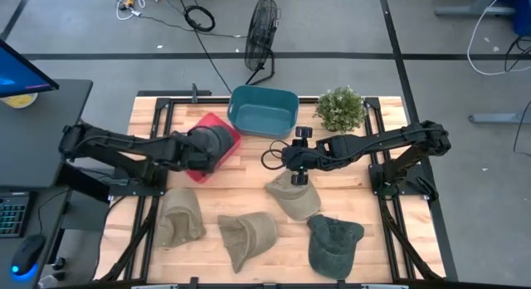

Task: Pick & Place hat
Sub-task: Put the top dark blue cap into the pink bin, then put the dark blue cap into the pink bin

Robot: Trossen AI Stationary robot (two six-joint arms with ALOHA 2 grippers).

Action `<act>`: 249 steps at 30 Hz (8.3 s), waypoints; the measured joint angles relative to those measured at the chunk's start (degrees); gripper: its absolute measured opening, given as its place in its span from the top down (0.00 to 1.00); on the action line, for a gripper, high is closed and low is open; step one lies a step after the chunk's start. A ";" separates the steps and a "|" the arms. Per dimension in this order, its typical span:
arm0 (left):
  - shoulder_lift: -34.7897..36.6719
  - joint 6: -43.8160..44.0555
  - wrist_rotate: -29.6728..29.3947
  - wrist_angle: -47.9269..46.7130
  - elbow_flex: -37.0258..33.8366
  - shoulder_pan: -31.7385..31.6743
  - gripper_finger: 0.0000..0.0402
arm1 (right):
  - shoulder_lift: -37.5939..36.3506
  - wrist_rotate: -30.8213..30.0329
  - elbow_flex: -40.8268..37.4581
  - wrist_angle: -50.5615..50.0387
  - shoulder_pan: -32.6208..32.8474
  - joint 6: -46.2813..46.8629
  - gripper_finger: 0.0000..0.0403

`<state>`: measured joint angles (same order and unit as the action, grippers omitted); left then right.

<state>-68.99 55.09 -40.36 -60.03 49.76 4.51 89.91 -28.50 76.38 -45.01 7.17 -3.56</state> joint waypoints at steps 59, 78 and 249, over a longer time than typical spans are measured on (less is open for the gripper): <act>0.48 -32.21 5.91 35.09 0.00 13.14 0.68 | 0.02 33.73 -10.59 -0.09 29.85 58.40 0.60; 0.48 -33.86 5.90 42.69 0.00 15.67 0.64 | 1.78 21.04 -15.45 6.07 40.10 60.14 0.60; 14.56 -40.75 12.14 1.66 -3.30 -14.69 0.97 | 1.84 10.07 -15.32 30.18 17.98 -14.90 0.50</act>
<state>-54.43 14.34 -28.22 -58.37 46.45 -10.18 91.74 -18.44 61.06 -14.83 25.15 -18.46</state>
